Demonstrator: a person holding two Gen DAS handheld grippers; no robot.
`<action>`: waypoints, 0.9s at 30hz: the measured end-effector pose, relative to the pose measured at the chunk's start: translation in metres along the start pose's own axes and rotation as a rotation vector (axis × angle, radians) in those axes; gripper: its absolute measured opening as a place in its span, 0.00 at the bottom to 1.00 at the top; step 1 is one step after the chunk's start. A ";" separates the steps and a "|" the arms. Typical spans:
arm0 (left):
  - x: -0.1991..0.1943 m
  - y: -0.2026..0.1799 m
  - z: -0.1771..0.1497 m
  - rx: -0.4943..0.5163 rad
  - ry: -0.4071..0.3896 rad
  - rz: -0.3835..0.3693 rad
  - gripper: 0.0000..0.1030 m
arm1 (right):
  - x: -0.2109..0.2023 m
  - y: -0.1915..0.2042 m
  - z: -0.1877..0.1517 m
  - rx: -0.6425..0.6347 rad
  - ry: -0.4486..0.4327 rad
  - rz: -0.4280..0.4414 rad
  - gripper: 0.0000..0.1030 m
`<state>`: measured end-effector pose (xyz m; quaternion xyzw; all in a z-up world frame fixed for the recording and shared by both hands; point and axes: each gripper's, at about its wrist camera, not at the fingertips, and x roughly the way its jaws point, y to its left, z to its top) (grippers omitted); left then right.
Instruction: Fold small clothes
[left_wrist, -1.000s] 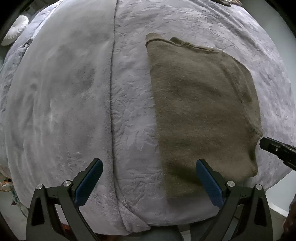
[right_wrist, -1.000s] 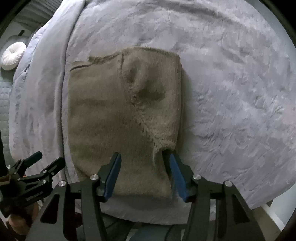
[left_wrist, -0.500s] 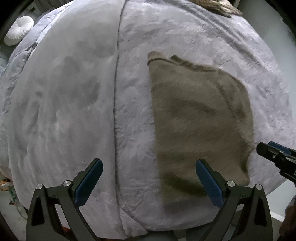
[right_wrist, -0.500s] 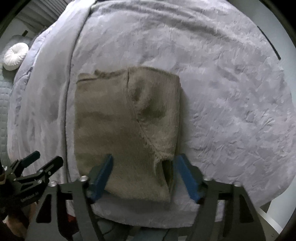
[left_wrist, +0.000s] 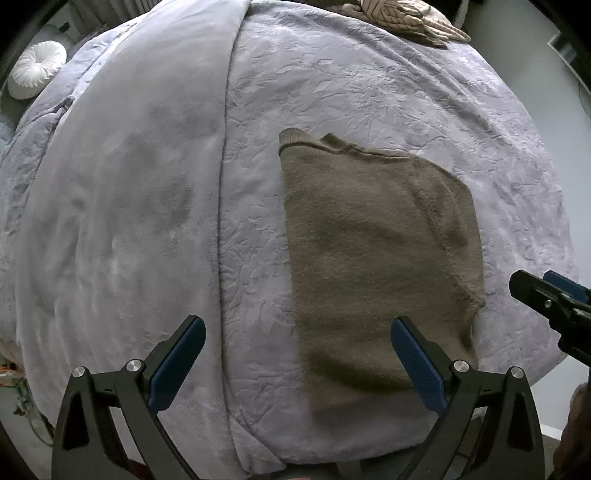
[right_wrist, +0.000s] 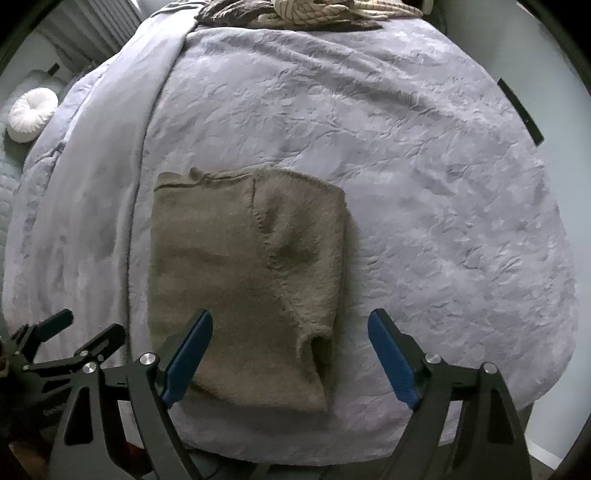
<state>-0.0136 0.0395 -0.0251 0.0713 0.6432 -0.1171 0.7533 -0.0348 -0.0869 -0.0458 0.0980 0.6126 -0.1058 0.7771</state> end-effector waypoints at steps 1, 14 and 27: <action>0.000 0.000 -0.001 -0.003 -0.002 0.002 0.98 | -0.001 0.001 -0.001 -0.002 -0.004 -0.006 0.86; -0.006 -0.003 -0.003 0.020 -0.027 0.044 0.98 | -0.003 -0.002 -0.002 0.015 0.006 -0.043 0.86; -0.006 -0.005 -0.004 0.013 -0.022 0.041 0.98 | -0.003 -0.004 -0.005 0.026 0.014 -0.050 0.86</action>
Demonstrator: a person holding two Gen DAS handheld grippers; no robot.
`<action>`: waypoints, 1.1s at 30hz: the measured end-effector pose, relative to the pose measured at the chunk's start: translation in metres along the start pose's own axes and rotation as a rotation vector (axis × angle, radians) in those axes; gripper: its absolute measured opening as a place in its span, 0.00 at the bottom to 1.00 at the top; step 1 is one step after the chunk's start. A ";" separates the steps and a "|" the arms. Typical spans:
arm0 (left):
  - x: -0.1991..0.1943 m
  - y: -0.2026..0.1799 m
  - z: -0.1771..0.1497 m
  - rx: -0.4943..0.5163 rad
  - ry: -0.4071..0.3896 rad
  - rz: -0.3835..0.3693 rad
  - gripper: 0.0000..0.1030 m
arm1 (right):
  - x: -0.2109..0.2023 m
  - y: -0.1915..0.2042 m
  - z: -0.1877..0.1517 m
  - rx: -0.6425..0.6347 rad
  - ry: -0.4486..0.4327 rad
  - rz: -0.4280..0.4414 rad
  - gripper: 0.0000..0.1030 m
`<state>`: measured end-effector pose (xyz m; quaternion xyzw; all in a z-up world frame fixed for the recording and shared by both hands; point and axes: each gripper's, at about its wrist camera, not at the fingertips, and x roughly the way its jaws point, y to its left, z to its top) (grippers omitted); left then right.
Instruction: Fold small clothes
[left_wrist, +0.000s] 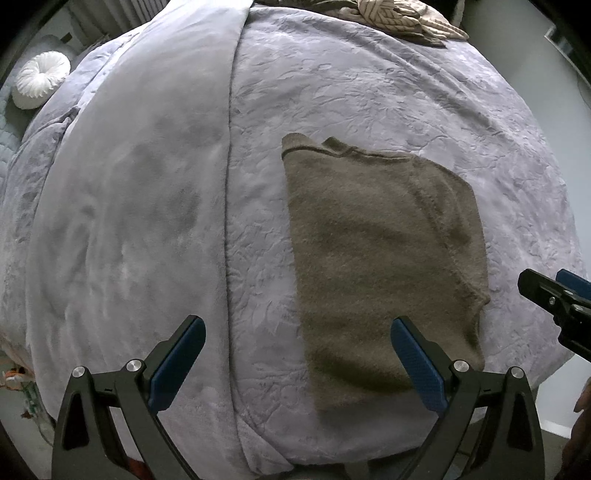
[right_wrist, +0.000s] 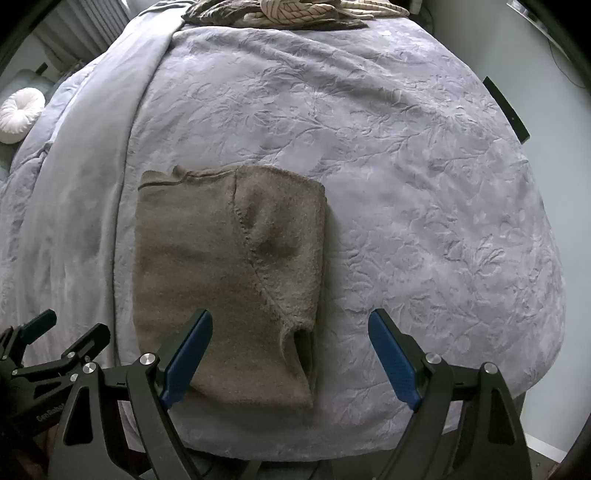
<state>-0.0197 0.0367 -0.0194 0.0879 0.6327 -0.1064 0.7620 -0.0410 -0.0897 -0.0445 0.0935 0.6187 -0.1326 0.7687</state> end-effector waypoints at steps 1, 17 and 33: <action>0.000 0.000 0.000 -0.001 0.000 0.001 0.98 | 0.000 0.000 0.000 0.000 0.000 0.000 0.86; 0.002 0.003 -0.002 -0.003 0.002 0.007 0.98 | 0.000 -0.001 -0.002 0.009 0.003 -0.006 0.86; 0.002 0.004 -0.002 -0.003 0.004 0.005 0.98 | 0.001 0.002 -0.003 0.011 0.006 -0.007 0.86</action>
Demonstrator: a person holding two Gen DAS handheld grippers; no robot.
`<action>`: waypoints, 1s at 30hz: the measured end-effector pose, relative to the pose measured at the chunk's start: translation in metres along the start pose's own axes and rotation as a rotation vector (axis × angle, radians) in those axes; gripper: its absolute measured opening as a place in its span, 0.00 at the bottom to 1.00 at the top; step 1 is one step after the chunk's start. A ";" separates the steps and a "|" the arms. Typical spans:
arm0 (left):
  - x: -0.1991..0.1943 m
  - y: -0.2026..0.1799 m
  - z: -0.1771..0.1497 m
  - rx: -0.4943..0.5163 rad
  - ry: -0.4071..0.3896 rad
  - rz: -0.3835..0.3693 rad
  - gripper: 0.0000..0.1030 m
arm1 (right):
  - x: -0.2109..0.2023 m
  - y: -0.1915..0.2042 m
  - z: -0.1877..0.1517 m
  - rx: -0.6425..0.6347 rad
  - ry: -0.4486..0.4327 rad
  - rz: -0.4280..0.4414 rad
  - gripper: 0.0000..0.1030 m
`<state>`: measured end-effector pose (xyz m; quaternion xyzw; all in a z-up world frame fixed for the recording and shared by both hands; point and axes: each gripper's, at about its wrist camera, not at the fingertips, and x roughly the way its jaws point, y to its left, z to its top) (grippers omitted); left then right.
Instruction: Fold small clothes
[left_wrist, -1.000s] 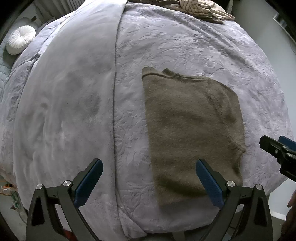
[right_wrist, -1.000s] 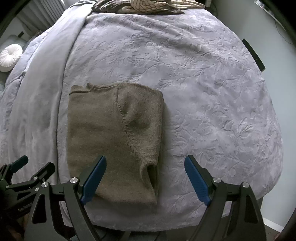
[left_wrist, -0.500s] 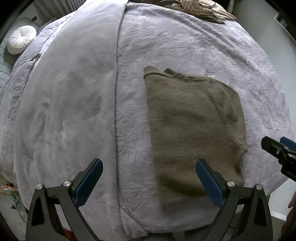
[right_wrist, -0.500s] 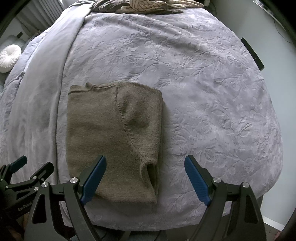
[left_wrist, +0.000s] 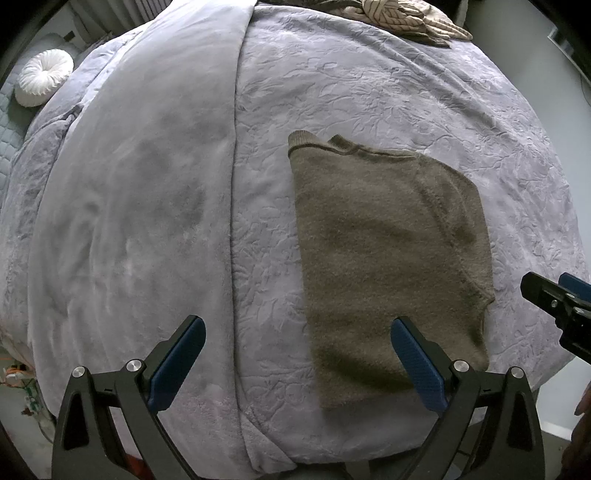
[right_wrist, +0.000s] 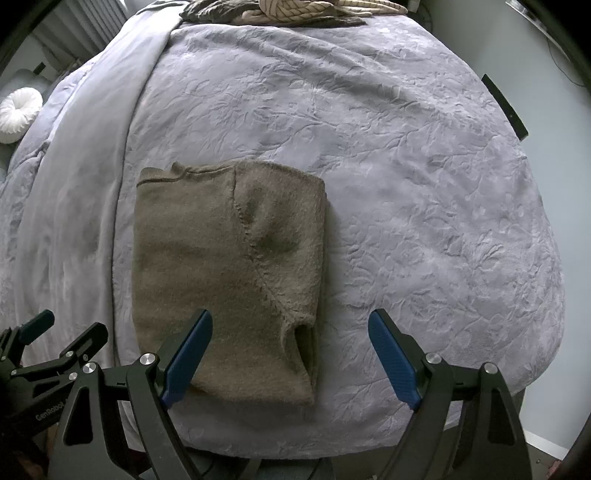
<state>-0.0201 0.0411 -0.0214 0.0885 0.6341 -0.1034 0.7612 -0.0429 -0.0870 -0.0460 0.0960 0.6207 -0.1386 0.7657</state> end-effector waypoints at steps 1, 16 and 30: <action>0.000 0.000 0.000 0.001 0.000 0.000 0.98 | 0.000 0.000 0.000 -0.001 0.000 0.000 0.86; -0.001 -0.001 -0.001 -0.006 -0.001 0.011 0.98 | 0.000 0.001 0.000 -0.001 0.000 -0.001 0.86; -0.001 -0.001 -0.001 -0.009 -0.002 0.013 0.98 | 0.000 0.000 0.000 -0.002 0.001 -0.002 0.86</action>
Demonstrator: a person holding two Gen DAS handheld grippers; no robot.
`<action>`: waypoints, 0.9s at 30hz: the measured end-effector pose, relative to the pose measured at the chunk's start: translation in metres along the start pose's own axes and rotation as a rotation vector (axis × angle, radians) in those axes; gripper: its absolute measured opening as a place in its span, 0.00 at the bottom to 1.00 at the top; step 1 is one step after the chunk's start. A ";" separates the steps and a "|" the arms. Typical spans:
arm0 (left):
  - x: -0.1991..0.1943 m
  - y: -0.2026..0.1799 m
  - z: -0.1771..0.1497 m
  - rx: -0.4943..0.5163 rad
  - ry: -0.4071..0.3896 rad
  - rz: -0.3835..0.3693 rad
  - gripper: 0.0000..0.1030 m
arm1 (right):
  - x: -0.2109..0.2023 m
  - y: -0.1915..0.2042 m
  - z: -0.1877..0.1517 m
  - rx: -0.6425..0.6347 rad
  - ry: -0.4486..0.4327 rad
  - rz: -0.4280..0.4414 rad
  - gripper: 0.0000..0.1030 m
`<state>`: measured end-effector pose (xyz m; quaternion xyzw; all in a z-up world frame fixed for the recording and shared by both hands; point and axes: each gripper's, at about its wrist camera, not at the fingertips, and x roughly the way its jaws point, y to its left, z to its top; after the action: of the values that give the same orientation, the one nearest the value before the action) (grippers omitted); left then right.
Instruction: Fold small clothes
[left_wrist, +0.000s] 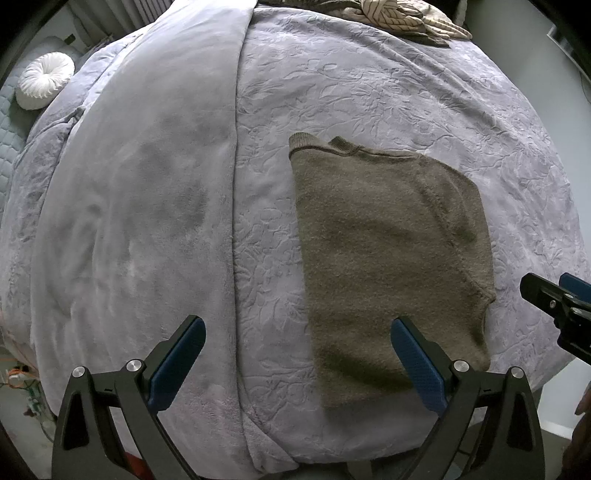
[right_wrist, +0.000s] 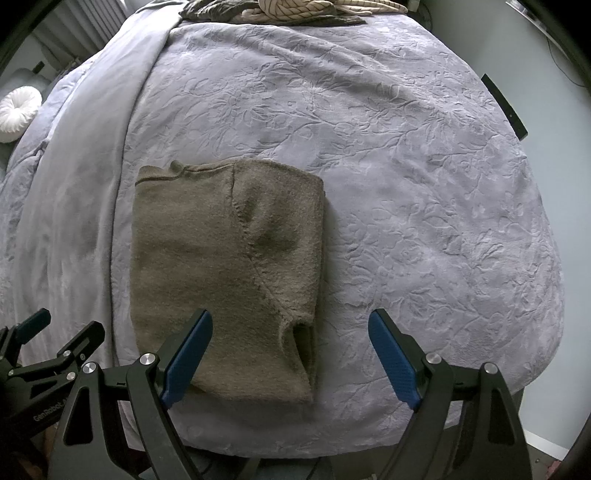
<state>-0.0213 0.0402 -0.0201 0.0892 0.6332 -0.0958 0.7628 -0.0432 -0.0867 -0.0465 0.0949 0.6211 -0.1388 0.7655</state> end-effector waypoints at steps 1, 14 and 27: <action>0.000 0.000 0.000 0.001 0.000 0.002 0.98 | 0.000 0.000 0.000 0.000 0.000 0.000 0.86; -0.001 0.001 0.000 0.000 -0.009 0.026 0.98 | 0.000 -0.004 -0.001 0.000 0.002 0.001 0.86; 0.003 0.003 -0.004 -0.015 0.008 0.023 0.98 | 0.005 -0.005 -0.004 0.001 0.023 0.001 0.86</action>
<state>-0.0238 0.0445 -0.0241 0.0911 0.6359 -0.0819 0.7620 -0.0479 -0.0907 -0.0522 0.0973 0.6296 -0.1375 0.7585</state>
